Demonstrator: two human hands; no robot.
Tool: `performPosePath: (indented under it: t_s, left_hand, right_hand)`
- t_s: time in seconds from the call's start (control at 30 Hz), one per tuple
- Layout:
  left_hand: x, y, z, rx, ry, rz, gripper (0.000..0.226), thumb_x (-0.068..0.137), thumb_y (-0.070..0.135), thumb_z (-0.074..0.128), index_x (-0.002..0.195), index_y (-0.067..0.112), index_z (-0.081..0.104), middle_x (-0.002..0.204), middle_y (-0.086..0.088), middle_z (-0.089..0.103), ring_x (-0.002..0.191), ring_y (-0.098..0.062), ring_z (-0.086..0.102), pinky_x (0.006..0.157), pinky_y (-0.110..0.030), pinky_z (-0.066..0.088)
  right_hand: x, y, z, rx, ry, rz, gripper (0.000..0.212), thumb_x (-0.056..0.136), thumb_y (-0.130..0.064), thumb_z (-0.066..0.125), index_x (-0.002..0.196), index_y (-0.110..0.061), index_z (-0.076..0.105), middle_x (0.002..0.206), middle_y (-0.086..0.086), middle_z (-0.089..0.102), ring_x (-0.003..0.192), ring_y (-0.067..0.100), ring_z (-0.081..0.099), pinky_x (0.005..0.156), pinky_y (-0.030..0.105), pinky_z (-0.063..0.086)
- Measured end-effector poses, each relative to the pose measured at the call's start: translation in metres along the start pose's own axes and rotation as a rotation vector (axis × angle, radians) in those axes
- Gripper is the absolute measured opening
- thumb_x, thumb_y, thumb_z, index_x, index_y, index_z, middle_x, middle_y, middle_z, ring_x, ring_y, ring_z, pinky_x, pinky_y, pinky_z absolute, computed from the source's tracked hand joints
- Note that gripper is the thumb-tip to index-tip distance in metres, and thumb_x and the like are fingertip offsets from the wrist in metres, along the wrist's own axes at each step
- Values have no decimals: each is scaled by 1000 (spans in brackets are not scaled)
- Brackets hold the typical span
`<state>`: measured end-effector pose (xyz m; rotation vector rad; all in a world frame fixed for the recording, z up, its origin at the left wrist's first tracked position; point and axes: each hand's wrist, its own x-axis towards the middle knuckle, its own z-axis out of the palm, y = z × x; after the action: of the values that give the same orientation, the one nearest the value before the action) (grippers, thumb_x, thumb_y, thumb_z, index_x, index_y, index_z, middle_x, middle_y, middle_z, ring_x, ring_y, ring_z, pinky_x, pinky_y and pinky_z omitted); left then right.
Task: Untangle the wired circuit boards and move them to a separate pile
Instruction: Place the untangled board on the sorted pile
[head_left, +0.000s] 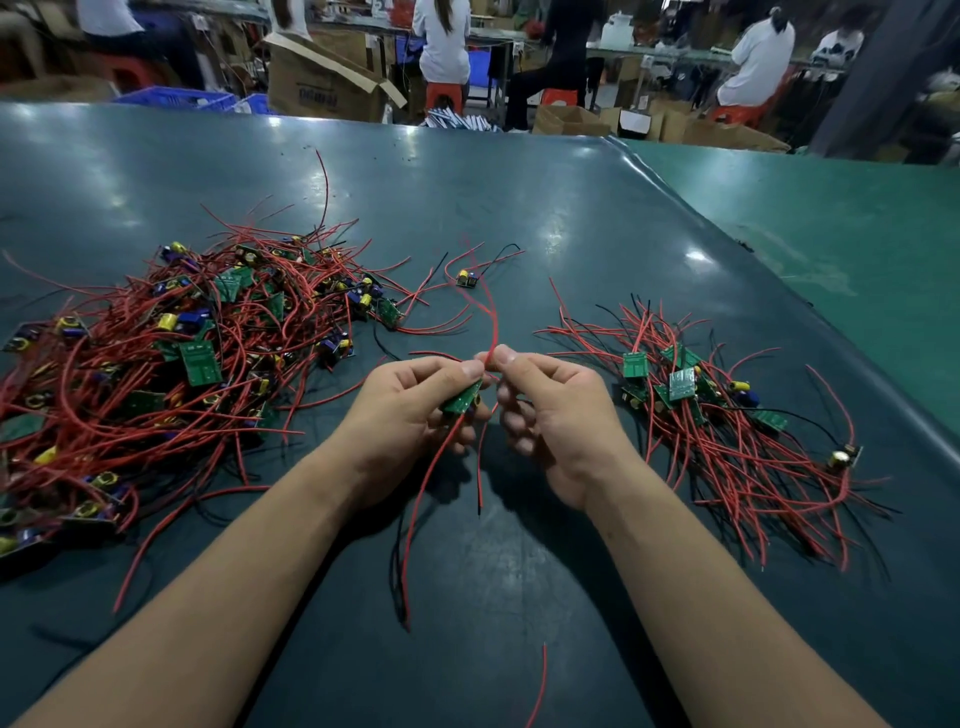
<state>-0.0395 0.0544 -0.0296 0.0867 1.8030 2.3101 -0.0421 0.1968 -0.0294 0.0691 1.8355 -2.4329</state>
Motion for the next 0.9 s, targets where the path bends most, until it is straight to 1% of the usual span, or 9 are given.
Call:
performPosePath:
  t_s: [0.13,0.2,0.3,0.4,0.5,0.57,0.73,0.8,0.9]
  left_hand:
    - [0,-3,2,77,40,59,19,88,17,64,71,9,58,54,-5,62,42,-13,51,38,-17,39]
    - [-1,-4,3,124,44,92,22,92,10,61,71,9,55,55,-2,63,49,-19,54,42,-19,39]
    - [-1,-6,3,149,30,107,27,92,7,61,67,11,52,55,-1,63,64,-29,53,45,-23,36]
    - [-1,-4,2,149,-32,83,30,87,10,66,60,17,55,51,-1,59,55,-24,56,45,-22,35]
    - [-1,-3,0,152,-127,68,28,77,19,76,56,21,58,51,2,56,55,-21,58,48,-22,37]
    - [-1,-2,-3,151,-164,61,26,76,20,72,54,22,60,54,-2,59,61,-24,53,44,-19,38]
    - [-1,-2,-8,100,-243,39,25,76,17,64,52,19,59,57,-7,58,42,-17,53,40,-20,41]
    - [-2,-2,-9,90,-296,30,20,77,14,63,59,14,54,56,-5,58,42,-16,54,41,-22,42]
    - [-3,-3,-8,94,-315,25,22,78,14,62,66,7,44,55,-3,56,42,-14,56,43,-24,41]
  right_hand:
    - [-1,4,2,-73,-18,-31,23,85,-32,72,78,-10,76,54,-2,56,38,7,44,36,14,28]
    - [-2,4,2,-93,-33,-57,21,87,-24,71,83,-3,73,49,-5,51,36,5,40,36,12,26]
    - [-2,4,2,-109,-17,-62,19,91,-18,67,77,-7,74,46,-7,44,35,4,34,36,11,23]
    - [1,-4,-3,-104,96,-79,23,92,-20,65,74,-10,74,47,-5,43,36,5,33,35,14,22]
    - [5,-13,-12,77,158,-29,22,94,-19,61,78,-7,69,51,-6,41,36,3,31,33,15,20]
    - [4,-14,-12,246,118,57,20,95,-18,58,82,-6,66,56,-5,41,37,3,32,33,14,21]
    - [3,-17,-9,424,7,122,13,95,-11,49,87,-9,59,54,-5,53,37,3,37,30,13,26]
    - [5,-17,-10,281,43,6,13,96,-5,47,88,-9,56,52,-3,54,34,5,38,30,14,26]
    - [5,-12,-12,-87,147,-264,17,93,4,48,95,-9,58,51,1,59,33,10,42,33,17,33]
